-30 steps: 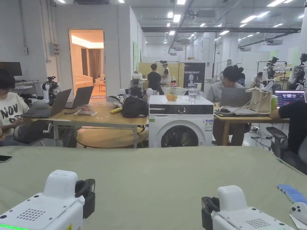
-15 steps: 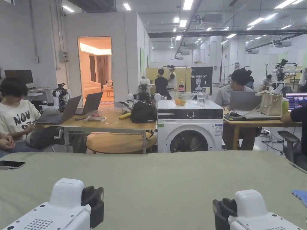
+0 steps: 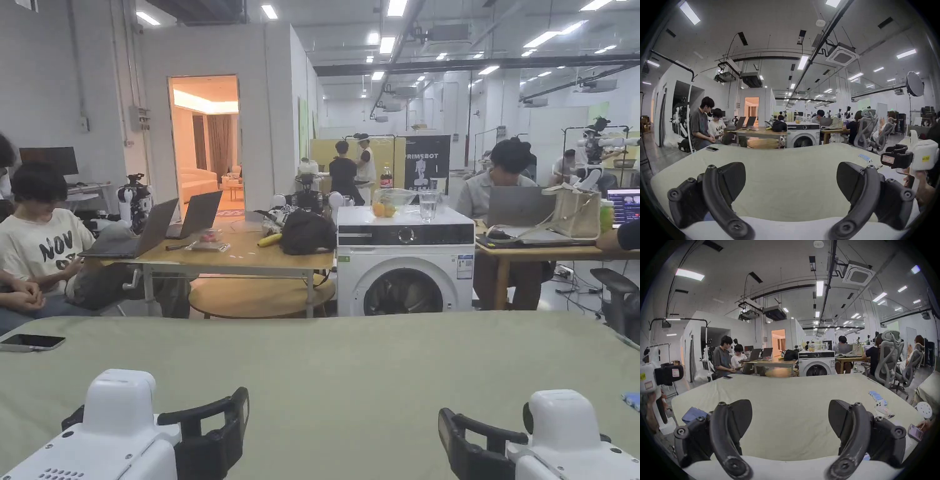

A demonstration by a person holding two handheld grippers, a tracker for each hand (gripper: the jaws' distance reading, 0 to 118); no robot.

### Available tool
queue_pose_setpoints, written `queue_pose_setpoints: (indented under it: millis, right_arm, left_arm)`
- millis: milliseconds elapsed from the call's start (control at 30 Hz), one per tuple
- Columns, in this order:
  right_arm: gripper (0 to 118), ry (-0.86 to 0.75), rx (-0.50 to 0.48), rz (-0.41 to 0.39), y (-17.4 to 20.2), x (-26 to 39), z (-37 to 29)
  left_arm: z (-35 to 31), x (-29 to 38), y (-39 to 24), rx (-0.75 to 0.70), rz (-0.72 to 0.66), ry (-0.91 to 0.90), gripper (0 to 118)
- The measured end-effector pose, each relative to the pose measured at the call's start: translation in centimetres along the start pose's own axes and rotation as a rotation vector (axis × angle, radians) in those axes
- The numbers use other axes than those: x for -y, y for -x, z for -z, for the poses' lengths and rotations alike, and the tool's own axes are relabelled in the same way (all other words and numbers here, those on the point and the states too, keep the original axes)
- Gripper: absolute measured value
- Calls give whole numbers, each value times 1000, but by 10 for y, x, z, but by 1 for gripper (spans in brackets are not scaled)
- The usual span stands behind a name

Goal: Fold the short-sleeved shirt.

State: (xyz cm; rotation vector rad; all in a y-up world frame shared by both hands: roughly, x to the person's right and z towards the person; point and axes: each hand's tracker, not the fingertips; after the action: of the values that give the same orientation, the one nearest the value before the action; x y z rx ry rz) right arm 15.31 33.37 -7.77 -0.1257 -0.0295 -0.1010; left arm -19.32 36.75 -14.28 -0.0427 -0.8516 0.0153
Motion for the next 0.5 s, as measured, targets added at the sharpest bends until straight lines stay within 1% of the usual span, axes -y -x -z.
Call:
queue_pose_setpoints:
  millis: [67, 267, 400, 500]
  right_arm:
    - [97, 1, -5, -3, 1, 0, -1]
    - [97, -11, -6, -63, 6, -1, -10]
    - [97, -1, -14, -80, 10, -1, -10]
    - [97, 5, 7, -118, 14, -1, -10]
  left_arm:
    - [0, 0, -1, -4, 8, 1, 112]
    - [-2, -1, -7, 11, 30, 11, 112]
    - [-3, -2, -9, 3, 21, 2, 112]
    - [-4, -4, -9, 7, 10, 1, 112]
